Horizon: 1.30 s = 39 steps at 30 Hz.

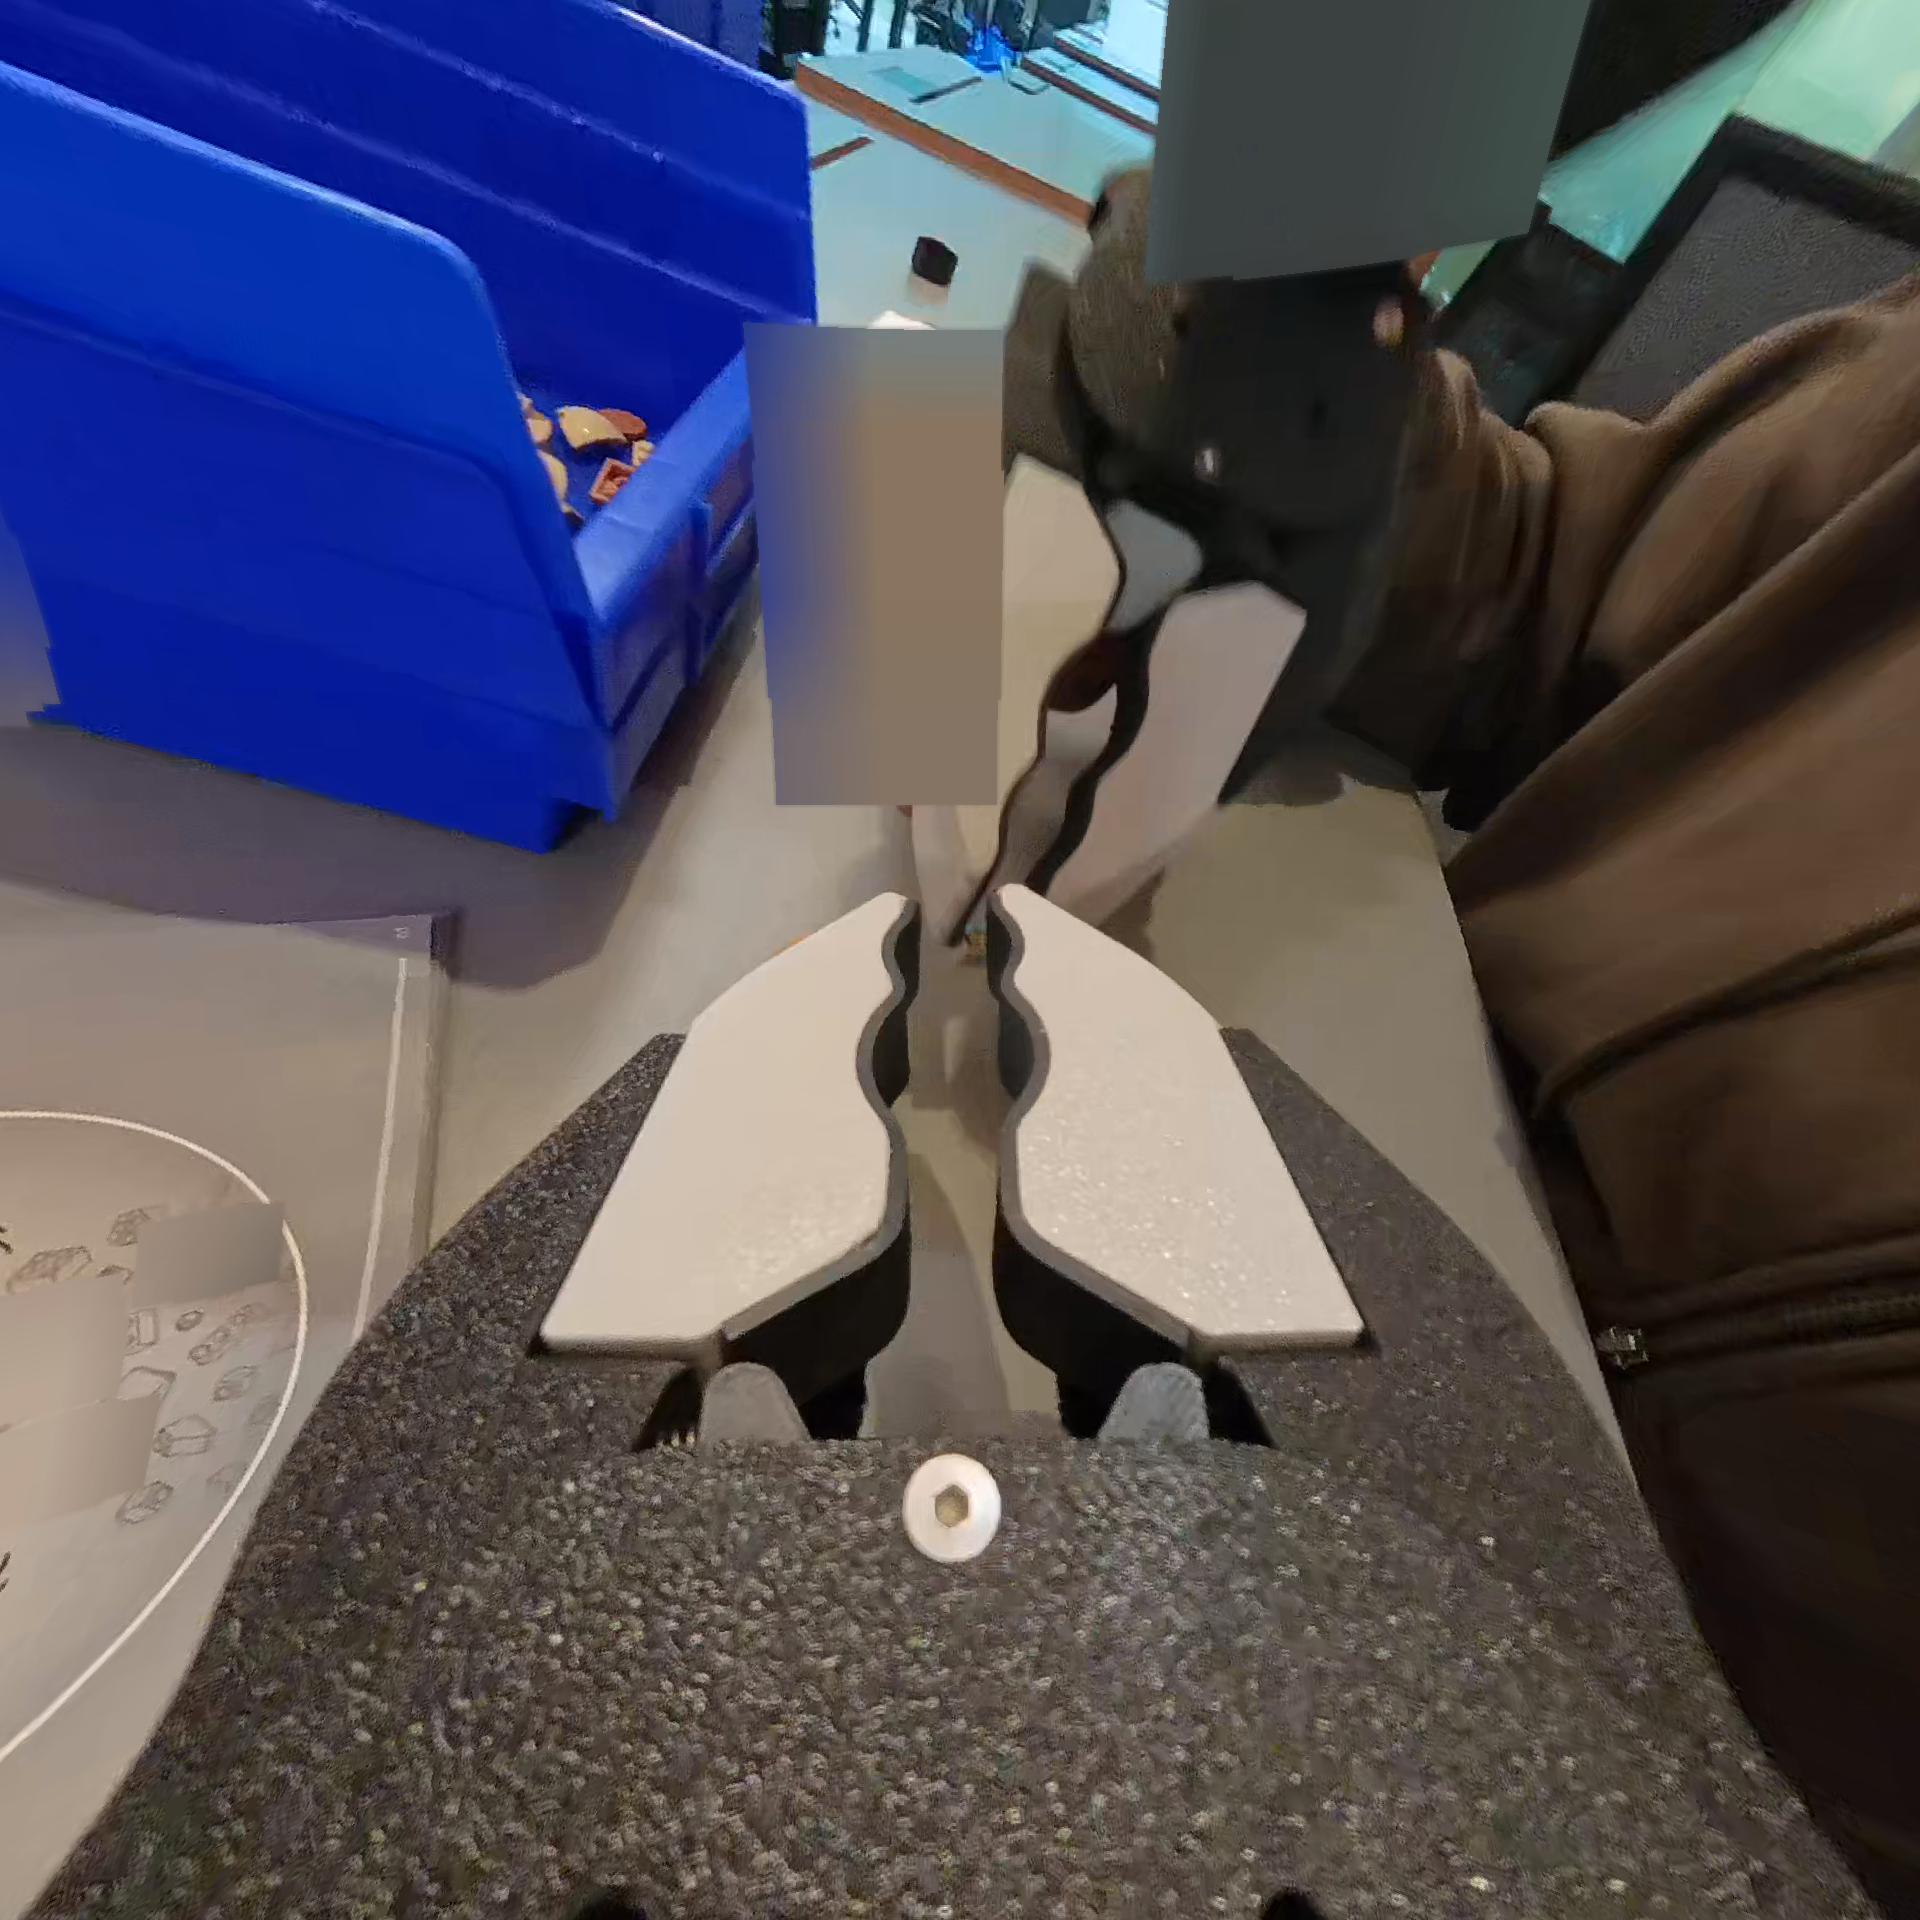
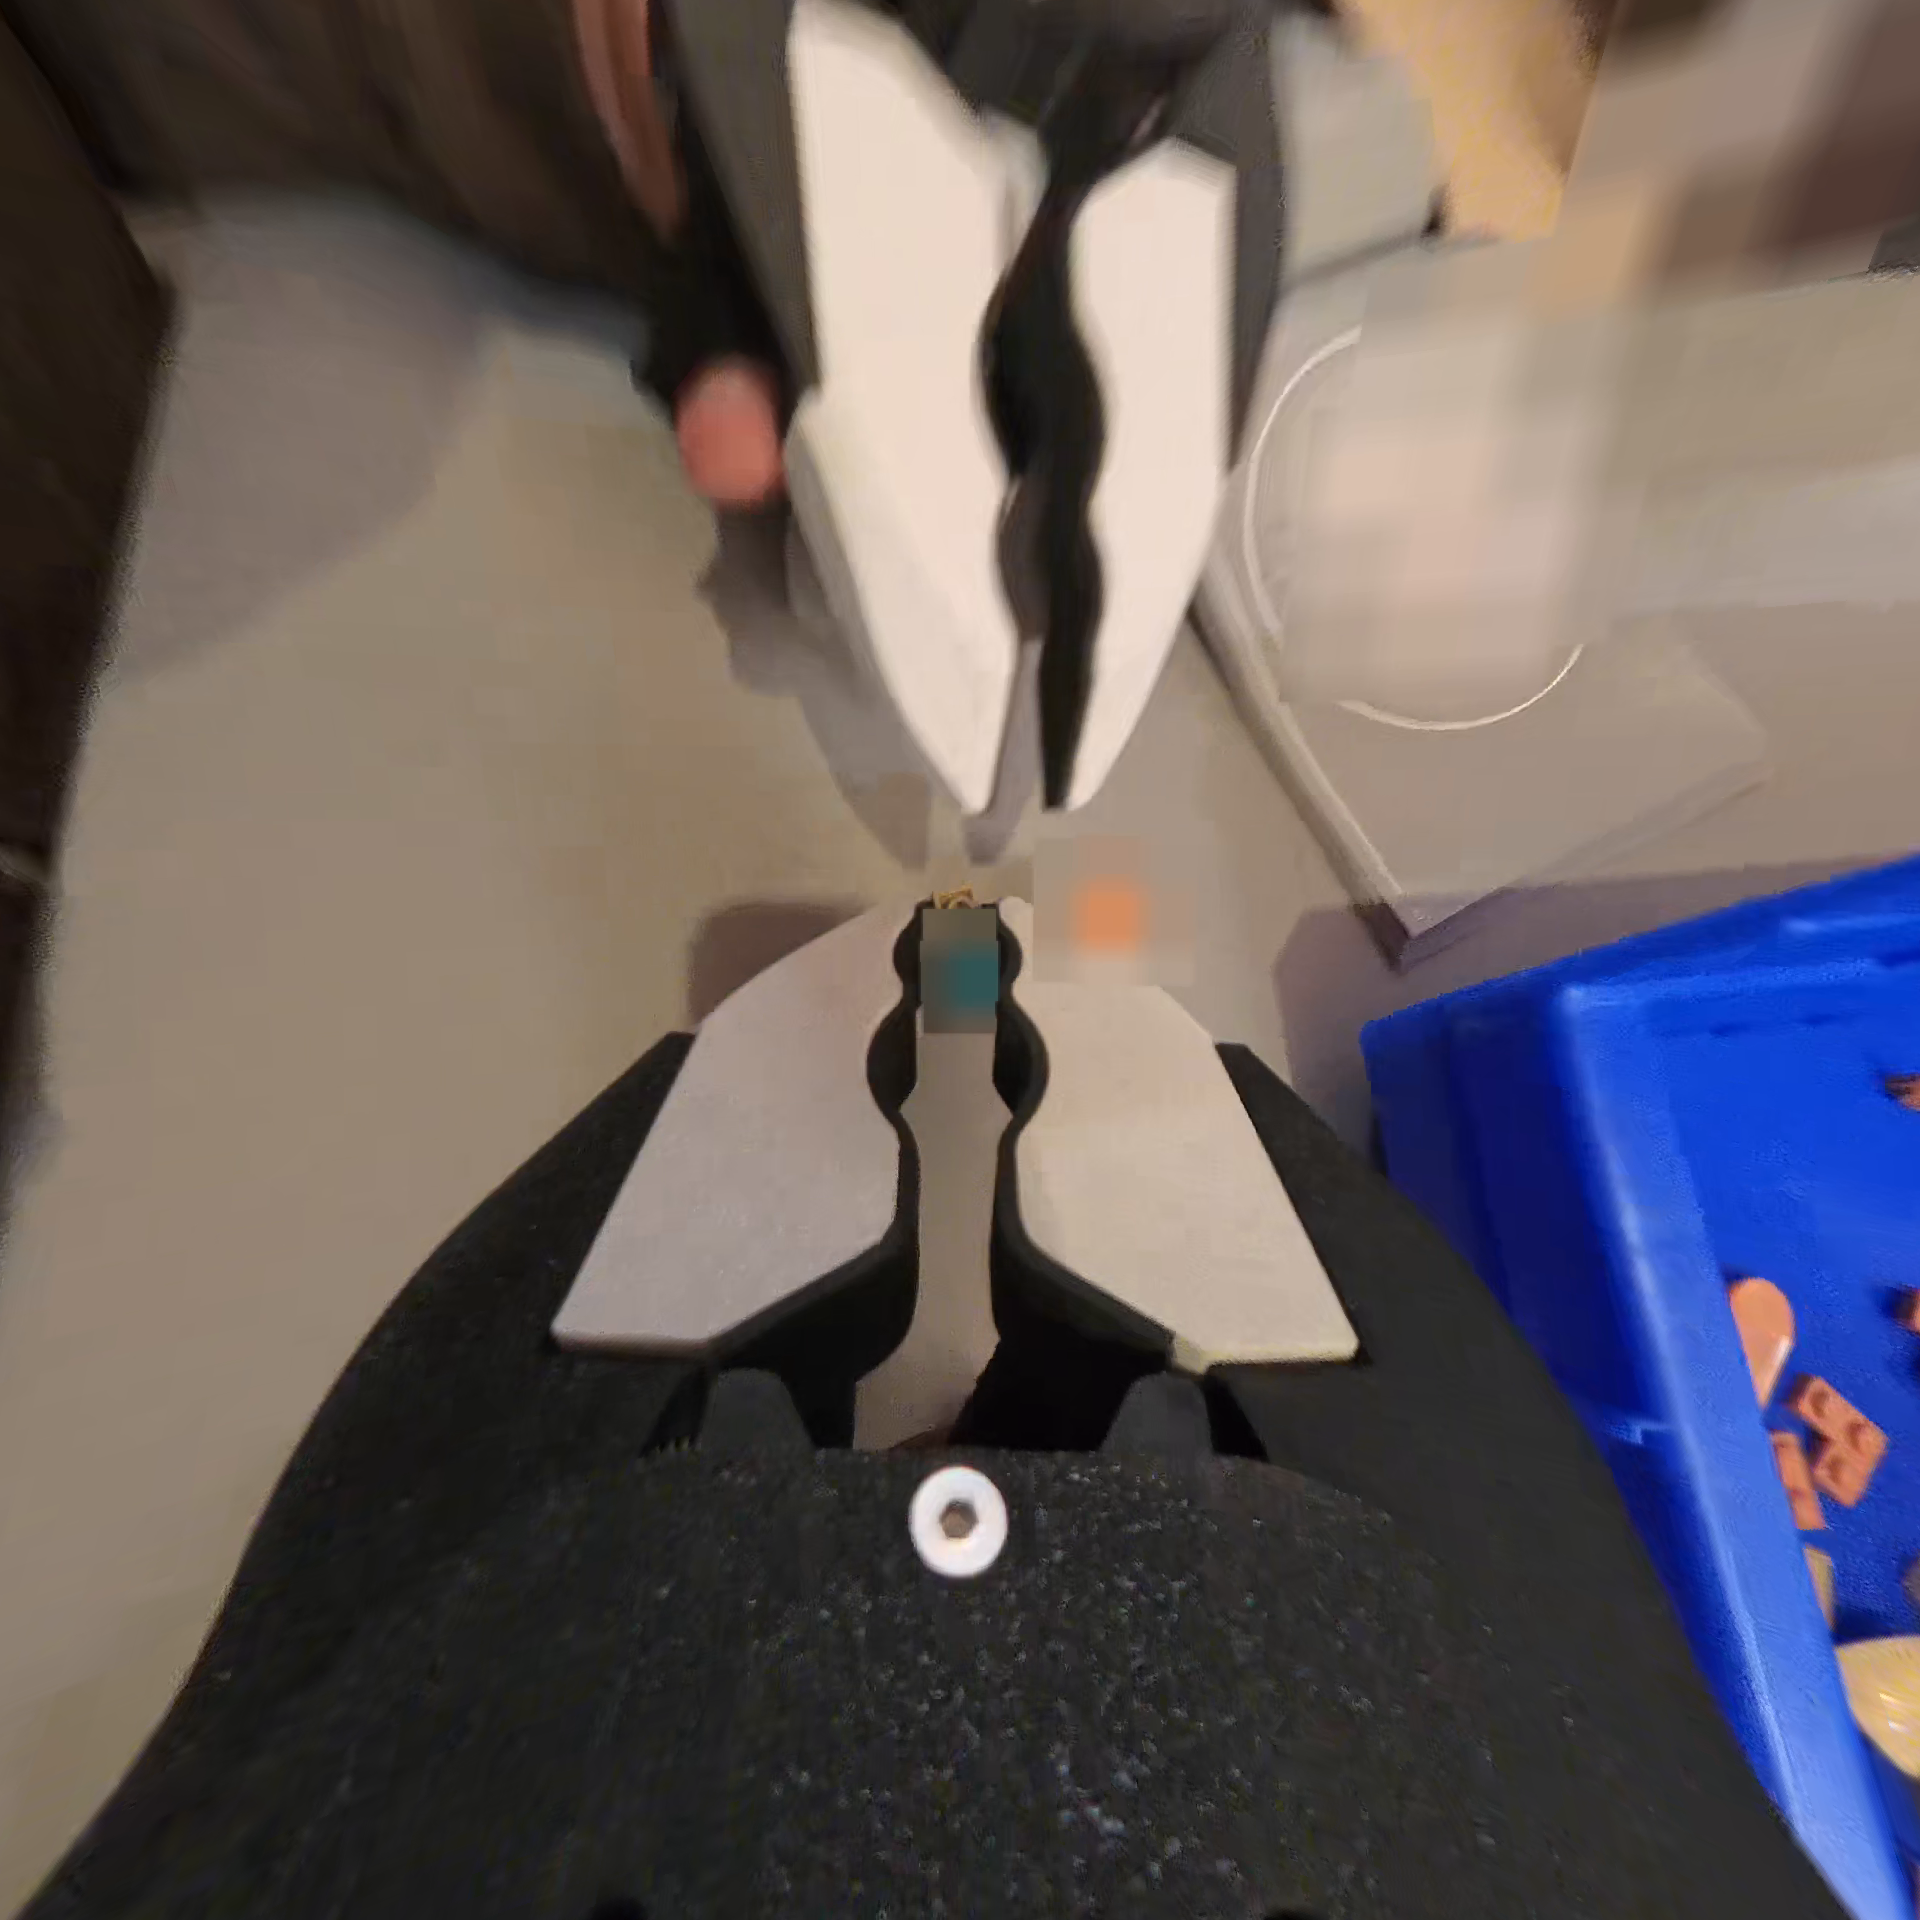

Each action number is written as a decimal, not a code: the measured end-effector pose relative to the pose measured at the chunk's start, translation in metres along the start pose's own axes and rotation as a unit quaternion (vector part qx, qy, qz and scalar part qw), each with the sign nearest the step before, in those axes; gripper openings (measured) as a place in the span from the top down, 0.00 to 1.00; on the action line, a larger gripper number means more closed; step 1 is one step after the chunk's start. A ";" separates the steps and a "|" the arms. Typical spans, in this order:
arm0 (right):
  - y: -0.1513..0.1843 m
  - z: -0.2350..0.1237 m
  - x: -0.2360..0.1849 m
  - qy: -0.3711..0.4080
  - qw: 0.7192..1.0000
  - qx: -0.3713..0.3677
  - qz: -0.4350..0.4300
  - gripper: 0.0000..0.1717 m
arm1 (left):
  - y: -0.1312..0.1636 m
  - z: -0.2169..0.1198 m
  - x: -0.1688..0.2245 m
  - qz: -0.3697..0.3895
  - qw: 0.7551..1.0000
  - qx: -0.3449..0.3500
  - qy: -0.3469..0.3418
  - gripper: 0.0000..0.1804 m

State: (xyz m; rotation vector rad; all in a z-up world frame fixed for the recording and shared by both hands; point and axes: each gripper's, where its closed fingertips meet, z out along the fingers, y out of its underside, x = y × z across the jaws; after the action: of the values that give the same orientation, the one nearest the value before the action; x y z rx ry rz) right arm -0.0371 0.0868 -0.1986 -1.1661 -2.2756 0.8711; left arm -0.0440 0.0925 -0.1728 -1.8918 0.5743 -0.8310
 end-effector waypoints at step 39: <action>-0.042 -0.027 0.012 -0.018 0.963 0.214 0.164 0.95 | -0.031 -0.016 0.004 -0.109 0.980 0.132 0.102 0.93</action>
State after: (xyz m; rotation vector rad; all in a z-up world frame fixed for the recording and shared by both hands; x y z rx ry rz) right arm -0.0500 0.0867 -0.1492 -1.3402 -1.8106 1.4340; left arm -0.0523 0.0943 -0.1387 -1.6537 0.3620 -1.1942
